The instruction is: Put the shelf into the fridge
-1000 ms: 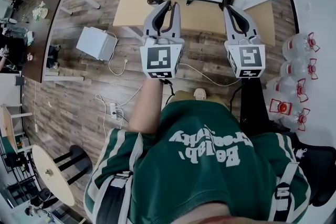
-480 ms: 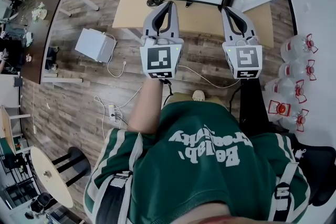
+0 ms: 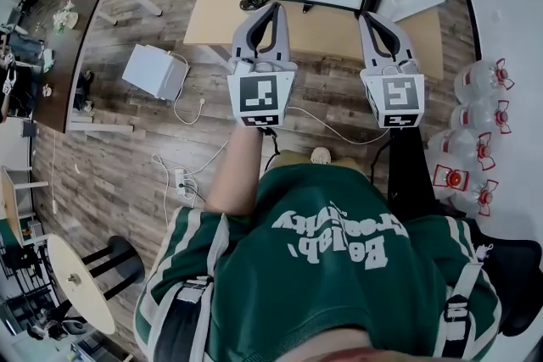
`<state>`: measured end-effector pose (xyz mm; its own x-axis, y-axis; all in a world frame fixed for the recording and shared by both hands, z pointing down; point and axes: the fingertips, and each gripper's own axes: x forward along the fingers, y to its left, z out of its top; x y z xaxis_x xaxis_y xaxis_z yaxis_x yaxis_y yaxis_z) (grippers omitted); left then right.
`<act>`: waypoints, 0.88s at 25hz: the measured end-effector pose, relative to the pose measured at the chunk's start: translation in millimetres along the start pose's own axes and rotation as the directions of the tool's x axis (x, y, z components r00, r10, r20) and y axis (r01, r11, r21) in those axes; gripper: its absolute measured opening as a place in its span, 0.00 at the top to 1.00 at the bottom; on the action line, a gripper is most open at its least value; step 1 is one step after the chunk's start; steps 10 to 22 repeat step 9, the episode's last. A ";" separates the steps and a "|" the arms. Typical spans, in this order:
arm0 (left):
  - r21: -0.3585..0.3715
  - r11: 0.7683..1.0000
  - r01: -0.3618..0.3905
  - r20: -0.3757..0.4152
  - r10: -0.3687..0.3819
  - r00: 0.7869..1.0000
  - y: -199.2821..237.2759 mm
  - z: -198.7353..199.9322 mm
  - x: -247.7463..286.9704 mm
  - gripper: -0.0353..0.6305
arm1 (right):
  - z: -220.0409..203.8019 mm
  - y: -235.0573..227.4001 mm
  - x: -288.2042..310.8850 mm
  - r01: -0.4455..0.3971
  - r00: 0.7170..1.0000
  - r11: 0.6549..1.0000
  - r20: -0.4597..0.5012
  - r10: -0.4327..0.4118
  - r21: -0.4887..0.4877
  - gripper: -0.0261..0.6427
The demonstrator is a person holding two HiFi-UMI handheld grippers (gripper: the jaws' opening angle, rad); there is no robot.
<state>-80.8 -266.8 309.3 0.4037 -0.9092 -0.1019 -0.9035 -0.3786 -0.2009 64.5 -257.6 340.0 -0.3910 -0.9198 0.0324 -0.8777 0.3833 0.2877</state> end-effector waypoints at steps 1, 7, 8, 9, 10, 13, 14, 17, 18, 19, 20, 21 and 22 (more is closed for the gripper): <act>0.003 1.000 0.000 -0.003 0.000 1.000 0.2 -0.7 -0.4 0.94 | 0.8 0.5 0.1 -0.001 1.000 1.000 0.003 0.001 -0.001 0.96; 0.001 1.000 -0.003 -0.015 0.003 1.000 1.9 0.2 -1.3 0.94 | 5.1 0.4 0.4 -0.006 1.000 1.000 0.010 0.006 0.001 0.96; -0.001 1.000 -0.003 -0.016 0.003 1.000 2.4 0.6 -1.4 0.94 | 6.0 0.2 0.4 -0.006 1.000 1.000 0.011 0.006 0.002 0.96; -0.003 1.000 -0.003 -0.017 0.003 1.000 2.8 1.1 -1.5 0.94 | 6.8 -0.1 0.3 -0.006 1.000 1.000 0.011 0.006 0.003 0.96; -0.003 1.000 -0.003 -0.017 0.003 1.000 2.8 1.1 -1.5 0.94 | 6.8 -0.1 0.3 -0.006 1.000 1.000 0.011 0.006 0.003 0.96; -0.003 1.000 -0.003 -0.017 0.003 1.000 2.8 1.1 -1.5 0.94 | 6.8 -0.1 0.3 -0.006 1.000 1.000 0.011 0.006 0.003 0.96; -0.003 1.000 -0.003 -0.017 0.003 1.000 2.8 1.1 -1.5 0.94 | 6.8 -0.1 0.3 -0.006 1.000 1.000 0.011 0.006 0.003 0.96; -0.003 1.000 -0.003 -0.017 0.003 1.000 2.8 1.1 -1.5 0.94 | 6.8 -0.1 0.3 -0.006 1.000 1.000 0.011 0.006 0.003 0.96; -0.003 1.000 -0.003 -0.017 0.003 1.000 2.8 1.1 -1.5 0.94 | 6.8 -0.1 0.3 -0.006 1.000 1.000 0.011 0.006 0.003 0.96; -0.003 1.000 -0.003 -0.017 0.003 1.000 2.8 1.1 -1.5 0.94 | 6.8 -0.1 0.3 -0.006 1.000 1.000 0.011 0.006 0.003 0.96; -0.003 1.000 -0.003 -0.017 0.003 1.000 2.8 1.1 -1.5 0.94 | 6.8 -0.1 0.3 -0.006 1.000 1.000 0.011 0.006 0.003 0.96; -0.003 1.000 -0.003 -0.017 0.003 1.000 2.8 1.1 -1.5 0.94 | 6.8 -0.1 0.3 -0.006 1.000 1.000 0.011 0.006 0.003 0.96; -0.003 1.000 -0.003 -0.017 0.003 1.000 2.8 1.1 -1.5 0.94 | 6.8 -0.1 0.3 -0.006 1.000 1.000 0.011 0.006 0.003 0.96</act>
